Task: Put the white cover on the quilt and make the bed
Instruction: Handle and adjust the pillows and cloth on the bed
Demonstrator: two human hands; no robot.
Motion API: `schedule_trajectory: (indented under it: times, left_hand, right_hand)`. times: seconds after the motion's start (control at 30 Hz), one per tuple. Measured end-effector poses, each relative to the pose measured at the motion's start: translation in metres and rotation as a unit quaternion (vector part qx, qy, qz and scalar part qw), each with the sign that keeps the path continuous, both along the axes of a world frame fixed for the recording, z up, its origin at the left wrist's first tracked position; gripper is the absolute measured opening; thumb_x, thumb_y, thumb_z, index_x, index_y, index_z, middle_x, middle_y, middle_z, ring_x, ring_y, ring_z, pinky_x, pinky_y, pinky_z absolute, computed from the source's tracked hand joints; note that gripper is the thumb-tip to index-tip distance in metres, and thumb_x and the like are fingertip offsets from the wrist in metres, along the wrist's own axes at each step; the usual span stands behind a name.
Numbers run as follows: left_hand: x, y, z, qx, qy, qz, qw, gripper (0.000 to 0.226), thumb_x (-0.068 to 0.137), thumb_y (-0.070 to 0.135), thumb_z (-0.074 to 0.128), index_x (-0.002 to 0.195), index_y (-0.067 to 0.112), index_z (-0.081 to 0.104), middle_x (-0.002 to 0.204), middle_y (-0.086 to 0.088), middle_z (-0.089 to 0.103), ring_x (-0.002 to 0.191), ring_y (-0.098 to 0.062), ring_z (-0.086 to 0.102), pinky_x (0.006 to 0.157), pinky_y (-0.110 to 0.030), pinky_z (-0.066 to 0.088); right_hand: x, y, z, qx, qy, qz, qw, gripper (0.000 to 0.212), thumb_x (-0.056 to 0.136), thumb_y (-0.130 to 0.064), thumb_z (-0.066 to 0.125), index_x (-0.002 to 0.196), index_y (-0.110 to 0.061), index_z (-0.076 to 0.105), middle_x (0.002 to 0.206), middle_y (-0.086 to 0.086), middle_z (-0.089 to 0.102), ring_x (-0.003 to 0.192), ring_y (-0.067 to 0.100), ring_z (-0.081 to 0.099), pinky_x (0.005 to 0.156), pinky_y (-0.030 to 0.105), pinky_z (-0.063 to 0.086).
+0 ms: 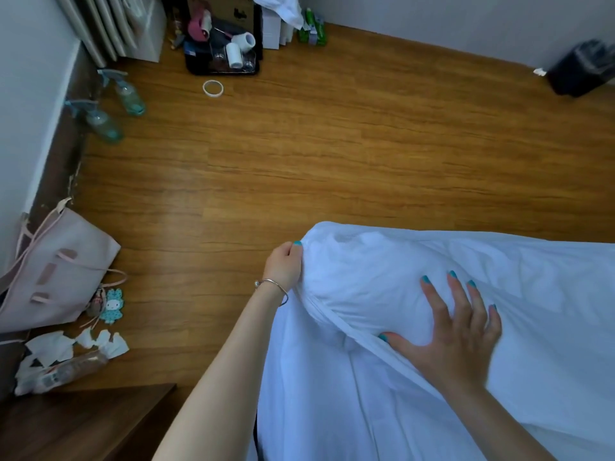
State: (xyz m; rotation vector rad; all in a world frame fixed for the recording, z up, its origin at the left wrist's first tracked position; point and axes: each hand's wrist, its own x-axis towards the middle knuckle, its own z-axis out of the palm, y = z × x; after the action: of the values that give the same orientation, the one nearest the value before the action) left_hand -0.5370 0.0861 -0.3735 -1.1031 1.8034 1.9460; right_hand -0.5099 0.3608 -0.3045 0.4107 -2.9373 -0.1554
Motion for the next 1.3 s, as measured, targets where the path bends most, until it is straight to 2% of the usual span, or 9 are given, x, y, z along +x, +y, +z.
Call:
schedule_trajectory:
  times: [0.1, 0.23, 0.37, 0.53, 0.67, 0.77, 0.97, 1.1, 1.3]
  left_hand:
    - [0.002, 0.011, 0.012, 0.355, 0.050, 0.146, 0.922, 0.025, 0.097, 0.021, 0.050, 0.109, 0.008, 0.067, 0.105, -0.014, 0.068, 0.094, -0.026, 0.064, 0.088, -0.034, 0.047]
    - [0.036, 0.034, 0.013, 0.496, 0.005, 0.134, 0.858, 0.040, 0.093, 0.024, 0.041, 0.100, 0.006, 0.076, 0.106, -0.014, 0.071, 0.093, -0.028, 0.070, 0.085, -0.037, 0.055]
    - [0.050, 0.022, -0.019, 0.409, -0.080, 0.149, 0.897, 0.033, 0.099, 0.017, 0.041, 0.119, 0.005, 0.065, 0.115, -0.017, 0.068, 0.105, -0.032, 0.062, 0.090, -0.043, 0.048]
    - [0.014, -0.014, -0.018, 0.119, -0.017, -0.034, 0.992, 0.027, 0.096, 0.012, 0.056, 0.069, 0.010, 0.055, 0.050, 0.002, 0.045, 0.049, -0.013, 0.037, 0.049, -0.020, 0.031]
    - [0.014, -0.004, -0.004, 0.295, -0.036, 0.008, 0.955, 0.021, 0.102, 0.022, 0.048, 0.098, 0.007, 0.062, 0.091, -0.006, 0.067, 0.082, -0.019, 0.062, 0.070, -0.028, 0.047]
    - [0.012, 0.018, 0.019, 0.373, -0.045, 0.041, 0.926, 0.032, 0.104, 0.020, 0.038, 0.089, 0.009, 0.064, 0.086, -0.010, 0.069, 0.077, -0.021, 0.067, 0.070, -0.030, 0.050]
    - [0.004, 0.016, 0.009, 0.262, -0.054, 0.042, 0.963, 0.015, 0.100, 0.015, 0.048, 0.089, 0.016, 0.059, 0.070, -0.001, 0.061, 0.065, -0.017, 0.058, 0.056, -0.023, 0.047]
    - [0.018, -0.002, 0.003, 0.174, -0.055, 0.024, 0.983, 0.036, 0.101, 0.036, 0.046, 0.076, 0.015, 0.060, 0.062, 0.000, 0.051, 0.062, -0.018, 0.046, 0.056, -0.022, 0.041]
    - [0.085, 0.018, 0.019, 0.302, -0.021, 0.072, 0.950, 0.020, 0.097, 0.011, 0.050, 0.080, 0.006, 0.058, 0.076, -0.007, 0.060, 0.067, -0.019, 0.058, 0.066, -0.028, 0.053]
  right_hand:
    - [0.004, 0.005, 0.002, -0.016, 0.004, -0.007, 1.000, 0.102, 0.059, -0.089, 0.051, 0.140, -0.028, 0.042, 0.150, 0.011, 0.039, 0.140, 0.037, 0.034, 0.111, 0.058, 0.021]
    - [0.021, 0.014, 0.003, -0.033, 0.019, 0.003, 0.999, 0.099, 0.058, -0.085, 0.056, 0.136, -0.025, 0.044, 0.147, 0.014, 0.042, 0.138, 0.040, 0.036, 0.111, 0.059, 0.023]
    - [0.021, 0.009, -0.002, -0.007, 0.021, 0.021, 1.000, 0.099, 0.058, -0.086, 0.058, 0.137, -0.028, 0.043, 0.147, 0.013, 0.043, 0.138, 0.038, 0.038, 0.110, 0.059, 0.023]
    - [0.023, 0.005, -0.001, -0.012, 0.001, 0.001, 1.000, 0.100, 0.059, -0.087, 0.053, 0.138, -0.028, 0.042, 0.149, 0.012, 0.040, 0.140, 0.038, 0.035, 0.111, 0.058, 0.020]
    - [0.023, 0.006, 0.002, -0.009, 0.002, -0.002, 1.000, 0.101, 0.058, -0.087, 0.054, 0.137, -0.026, 0.043, 0.148, 0.013, 0.041, 0.139, 0.039, 0.035, 0.111, 0.058, 0.021]
    - [0.027, 0.007, 0.003, -0.021, 0.004, -0.017, 1.000, 0.103, 0.056, -0.086, 0.055, 0.137, -0.024, 0.042, 0.148, 0.014, 0.041, 0.139, 0.040, 0.035, 0.111, 0.058, 0.021]
    - [0.023, 0.007, 0.000, -0.006, -0.001, -0.012, 1.000, 0.103, 0.057, -0.086, 0.056, 0.138, -0.025, 0.041, 0.148, 0.014, 0.041, 0.139, 0.038, 0.035, 0.112, 0.057, 0.020]
    - [0.022, 0.006, -0.002, -0.019, 0.010, -0.013, 1.000, 0.101, 0.055, -0.084, 0.059, 0.136, -0.026, 0.043, 0.148, 0.012, 0.041, 0.138, 0.038, 0.037, 0.111, 0.058, 0.022]
    - [0.024, 0.003, 0.001, -0.029, 0.024, -0.011, 0.999, 0.100, 0.056, -0.084, 0.056, 0.137, -0.026, 0.043, 0.149, 0.011, 0.040, 0.139, 0.037, 0.035, 0.112, 0.056, 0.021]
